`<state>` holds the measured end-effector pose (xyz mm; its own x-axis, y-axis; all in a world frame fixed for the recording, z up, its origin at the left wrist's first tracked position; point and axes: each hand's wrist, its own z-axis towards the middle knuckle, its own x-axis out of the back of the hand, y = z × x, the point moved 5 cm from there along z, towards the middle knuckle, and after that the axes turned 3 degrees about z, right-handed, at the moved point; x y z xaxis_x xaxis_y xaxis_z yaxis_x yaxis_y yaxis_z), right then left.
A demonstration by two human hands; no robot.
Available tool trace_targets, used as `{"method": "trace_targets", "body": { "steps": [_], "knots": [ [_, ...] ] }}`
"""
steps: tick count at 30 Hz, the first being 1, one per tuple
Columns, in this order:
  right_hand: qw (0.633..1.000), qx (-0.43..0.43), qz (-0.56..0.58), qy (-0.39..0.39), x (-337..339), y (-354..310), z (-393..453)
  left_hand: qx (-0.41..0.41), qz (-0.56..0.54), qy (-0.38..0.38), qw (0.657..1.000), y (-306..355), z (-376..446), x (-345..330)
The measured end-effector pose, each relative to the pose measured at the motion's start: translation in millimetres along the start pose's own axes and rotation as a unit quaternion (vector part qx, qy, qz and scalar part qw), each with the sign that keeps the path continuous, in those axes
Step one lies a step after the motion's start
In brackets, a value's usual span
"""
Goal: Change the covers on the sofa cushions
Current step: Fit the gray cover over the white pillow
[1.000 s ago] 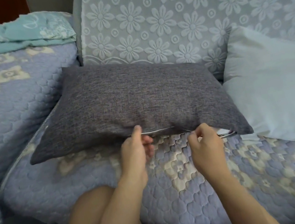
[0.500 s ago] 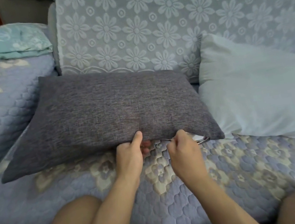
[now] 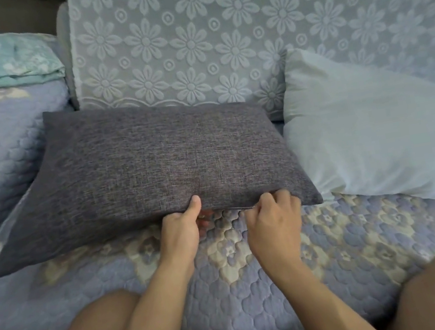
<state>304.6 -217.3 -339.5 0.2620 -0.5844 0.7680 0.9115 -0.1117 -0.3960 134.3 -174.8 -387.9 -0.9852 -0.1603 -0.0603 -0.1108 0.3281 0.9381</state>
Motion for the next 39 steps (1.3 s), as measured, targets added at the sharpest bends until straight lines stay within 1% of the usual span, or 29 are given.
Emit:
{"method": "trace_targets", "body": {
  "steps": [2,4,5,7,9,10,12,15,16,18,20,23,24,26,28,29,30,31,32,34,35,36,38,39],
  "knots": [
    [0.998,-0.050,-0.027,0.013,5.9,21.2,1.8,0.005,-0.018,0.022,1.000,-0.7,0.5,4.0],
    [0.995,-0.081,-0.053,0.019,15.7,51.2,2.9,0.006,-0.041,0.047,0.998,1.9,4.9,10.3],
    [0.994,-0.081,-0.064,0.028,23.0,65.2,3.6,0.002,-0.041,0.051,0.998,2.4,6.6,12.2],
    [0.995,-0.048,-0.080,0.040,35.0,86.2,3.2,-0.001,-0.022,0.052,0.998,-1.1,7.6,11.5],
    [0.997,-0.022,-0.071,0.032,39.1,93.9,2.5,0.011,-0.009,0.058,0.998,-4.8,6.2,9.0],
    [0.998,-0.030,-0.053,0.020,38.2,96.1,2.0,0.015,-0.008,0.059,0.998,-5.5,5.2,8.6],
    [0.997,-0.074,-0.006,-0.036,31.4,99.0,0.6,0.028,-0.012,0.043,0.999,-4.0,4.1,12.3],
    [0.973,-0.159,0.054,-0.159,21.4,117.4,2.2,0.072,0.005,-0.009,0.997,-4.1,1.0,20.2],
    [0.967,-0.168,0.059,-0.181,23.1,122.6,5.0,0.079,0.013,-0.021,0.997,-4.4,-0.9,22.3],
    [0.964,-0.178,0.059,-0.191,35.1,126.9,13.7,0.078,0.034,-0.031,0.996,-3.2,-6.2,25.4],
    [0.962,-0.190,0.079,-0.178,52.4,122.7,28.0,0.063,0.052,-0.026,0.996,0.0,-10.4,27.2],
    [0.964,-0.172,0.097,-0.177,72.9,109.0,54.8,0.036,0.078,0.004,0.996,9.0,-22.1,24.1],
    [0.963,-0.160,0.103,-0.190,76.4,101.8,64.9,0.033,0.083,0.021,0.996,12.7,-24.2,25.0],
    [0.956,-0.133,0.131,-0.226,81.6,91.0,83.9,0.020,0.093,0.080,0.992,24.1,-27.9,32.5],
    [0.950,-0.108,0.150,-0.251,86.8,82.6,100.6,0.005,0.119,0.167,0.979,37.9,-28.8,48.1],
    [0.951,-0.094,0.147,-0.253,89.9,80.3,107.9,0.003,0.138,0.184,0.973,42.7,-27.7,55.1],
    [0.954,-0.080,0.141,-0.253,93.9,80.4,114.5,0.009,0.165,0.185,0.969,48.3,-28.7,57.9],
    [0.956,-0.068,0.131,-0.253,96.7,81.5,120.8,0.027,0.198,0.159,0.967,53.4,-31.6,57.1],
    [0.958,-0.056,0.113,-0.258,97.0,82.2,125.7,0.055,0.249,0.107,0.961,55.7,-33.8,54.7],
    [0.957,-0.028,0.085,-0.275,92.5,75.6,137.4,0.098,0.386,-0.011,0.917,68.3,-45.4,50.2],
    [0.956,-0.012,0.079,-0.282,90.3,68.0,143.7,0.087,0.431,-0.049,0.897,81.0,-50.4,46.6],
    [0.955,0.010,0.080,-0.287,86.6,58.3,150.8,0.055,0.452,-0.066,0.888,95.1,-51.6,43.9],
    [0.952,0.053,0.086,-0.290,77.3,27.4,166.9,-0.026,0.478,-0.049,0.876,131.5,-47.4,41.6],
    [0.948,0.076,0.088,-0.295,72.4,8.1,175.0,-0.066,0.498,-0.030,0.864,150.1,-44.0,41.2]
  ]
}}
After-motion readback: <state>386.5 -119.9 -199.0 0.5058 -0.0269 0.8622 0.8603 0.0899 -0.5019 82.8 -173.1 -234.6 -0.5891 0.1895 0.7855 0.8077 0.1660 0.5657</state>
